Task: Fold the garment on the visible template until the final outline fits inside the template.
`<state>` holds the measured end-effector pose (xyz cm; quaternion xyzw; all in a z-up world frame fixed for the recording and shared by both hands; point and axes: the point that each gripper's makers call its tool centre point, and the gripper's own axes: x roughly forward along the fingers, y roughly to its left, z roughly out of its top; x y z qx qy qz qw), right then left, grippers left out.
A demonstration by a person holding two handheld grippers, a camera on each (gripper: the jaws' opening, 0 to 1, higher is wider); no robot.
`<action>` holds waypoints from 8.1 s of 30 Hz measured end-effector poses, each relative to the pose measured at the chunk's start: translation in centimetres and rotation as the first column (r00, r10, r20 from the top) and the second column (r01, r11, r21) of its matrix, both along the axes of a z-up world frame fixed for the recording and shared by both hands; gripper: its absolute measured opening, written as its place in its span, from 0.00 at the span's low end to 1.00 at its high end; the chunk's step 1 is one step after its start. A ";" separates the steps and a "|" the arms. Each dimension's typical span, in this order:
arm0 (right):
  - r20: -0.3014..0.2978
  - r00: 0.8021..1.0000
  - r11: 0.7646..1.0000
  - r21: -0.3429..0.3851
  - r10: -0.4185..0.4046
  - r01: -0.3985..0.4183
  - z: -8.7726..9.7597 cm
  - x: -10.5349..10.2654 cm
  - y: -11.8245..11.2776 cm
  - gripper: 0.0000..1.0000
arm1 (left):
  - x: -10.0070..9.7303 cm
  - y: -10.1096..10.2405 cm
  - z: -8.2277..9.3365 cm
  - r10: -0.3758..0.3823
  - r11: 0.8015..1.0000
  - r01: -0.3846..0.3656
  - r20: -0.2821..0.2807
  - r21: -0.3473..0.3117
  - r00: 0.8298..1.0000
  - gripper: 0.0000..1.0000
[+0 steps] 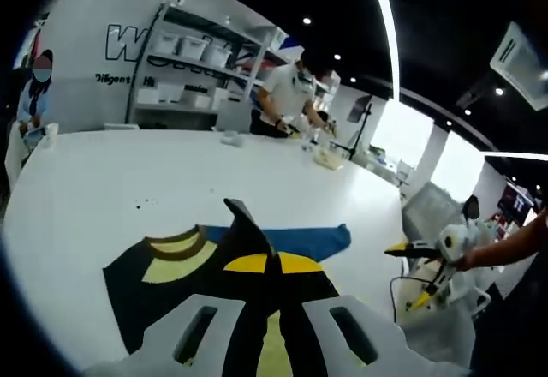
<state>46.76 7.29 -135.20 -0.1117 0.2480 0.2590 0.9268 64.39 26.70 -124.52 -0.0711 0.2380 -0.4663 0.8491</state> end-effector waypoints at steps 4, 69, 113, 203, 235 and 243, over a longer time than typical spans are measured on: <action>0.000 1.000 1.000 0.004 -0.006 0.006 0.0 -0.1 0.0 0.93 | -0.3 -1.3 -0.2 -0.019 1.000 0.019 -0.008 -0.004 1.000 0.01; -0.018 0.998 0.997 0.031 -0.065 0.065 -0.7 -0.4 -1.9 0.93 | 2.6 -9.8 -11.8 -0.021 0.974 0.026 -0.025 0.226 0.999 0.01; -0.029 0.997 0.996 0.051 -0.069 0.071 -1.3 -1.0 -2.1 0.94 | 0.7 -11.3 -15.3 -0.159 0.944 0.160 -0.029 0.290 0.987 0.08; -0.059 0.951 0.950 0.057 -0.303 0.306 -1.5 10.7 -15.6 0.80 | -5.2 14.4 -10.6 0.086 0.934 -0.130 0.144 0.332 0.986 0.73; -0.198 0.857 0.872 0.024 -0.475 0.489 -6.6 13.0 -22.1 0.60 | -10.1 16.0 -12.0 0.115 0.923 -0.140 0.089 0.358 0.989 0.75; -0.234 0.829 0.845 0.049 -0.509 0.532 -7.9 13.1 -23.4 0.54 | -10.6 15.6 -11.8 0.099 0.920 -0.125 0.088 0.371 0.991 0.74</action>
